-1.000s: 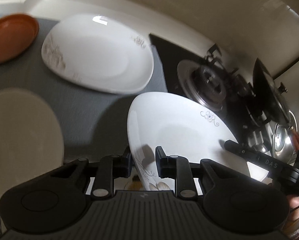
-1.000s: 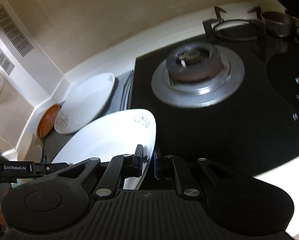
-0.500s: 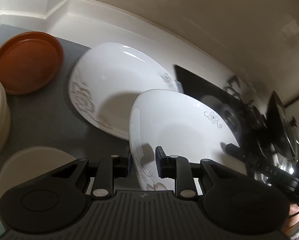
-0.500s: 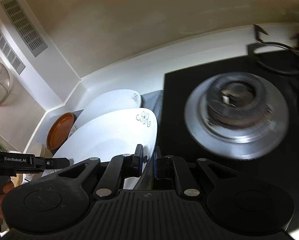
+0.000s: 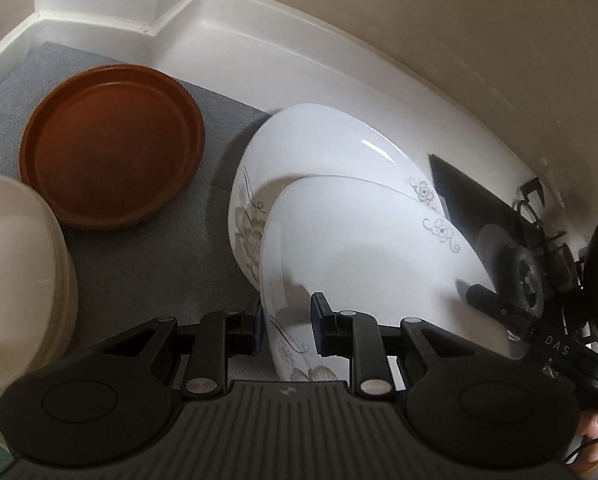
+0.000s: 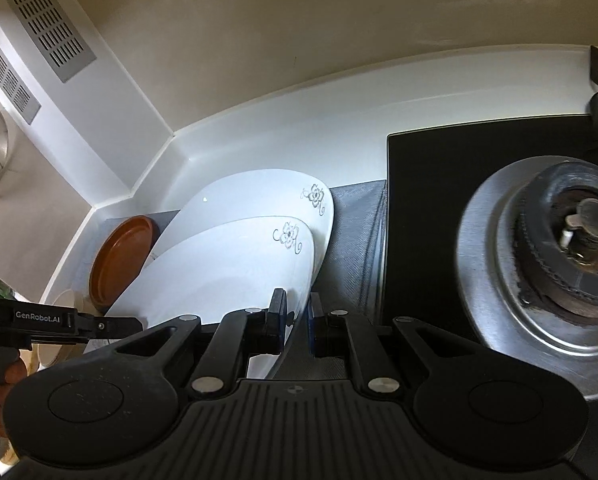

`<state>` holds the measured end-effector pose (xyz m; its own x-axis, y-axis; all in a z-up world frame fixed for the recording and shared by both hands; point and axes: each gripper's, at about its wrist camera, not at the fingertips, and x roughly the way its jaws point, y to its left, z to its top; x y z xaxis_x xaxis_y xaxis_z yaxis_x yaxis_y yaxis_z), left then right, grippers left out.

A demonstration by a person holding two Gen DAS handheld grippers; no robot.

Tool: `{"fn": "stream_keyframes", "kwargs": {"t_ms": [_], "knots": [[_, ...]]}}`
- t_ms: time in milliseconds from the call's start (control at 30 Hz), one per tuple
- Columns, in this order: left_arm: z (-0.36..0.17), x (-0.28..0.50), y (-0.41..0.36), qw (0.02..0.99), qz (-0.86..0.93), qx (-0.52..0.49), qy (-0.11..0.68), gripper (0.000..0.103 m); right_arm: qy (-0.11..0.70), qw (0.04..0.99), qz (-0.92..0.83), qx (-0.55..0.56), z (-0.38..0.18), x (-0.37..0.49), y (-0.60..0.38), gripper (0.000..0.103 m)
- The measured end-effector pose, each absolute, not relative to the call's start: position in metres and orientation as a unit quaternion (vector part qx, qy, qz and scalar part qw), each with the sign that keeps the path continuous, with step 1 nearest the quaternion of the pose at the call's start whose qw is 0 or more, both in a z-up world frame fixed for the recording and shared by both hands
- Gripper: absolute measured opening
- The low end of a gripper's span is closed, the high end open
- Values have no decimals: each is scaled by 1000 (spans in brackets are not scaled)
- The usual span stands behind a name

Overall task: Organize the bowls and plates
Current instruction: 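Lift the plate with both grippers and lower it onto the other white plate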

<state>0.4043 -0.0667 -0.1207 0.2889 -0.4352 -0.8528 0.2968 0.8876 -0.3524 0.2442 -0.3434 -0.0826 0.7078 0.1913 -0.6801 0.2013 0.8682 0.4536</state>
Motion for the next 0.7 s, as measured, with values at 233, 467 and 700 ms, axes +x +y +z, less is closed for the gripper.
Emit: {"fn": "stream_keyframes", "kwargs": {"t_ms": [233,467,700], "knots": [[-119,413,-71,807,-221,-43,545,26,384,887,-12,254,-91,255,-339,12],[-119,419,-68,810,-207,-44,546,26,372,891,-35,259,-95,252,-329,12],[-119,426,-67,820,-191,-46,538,31,351,899,-58,255,-99,247,-321,13]]}}
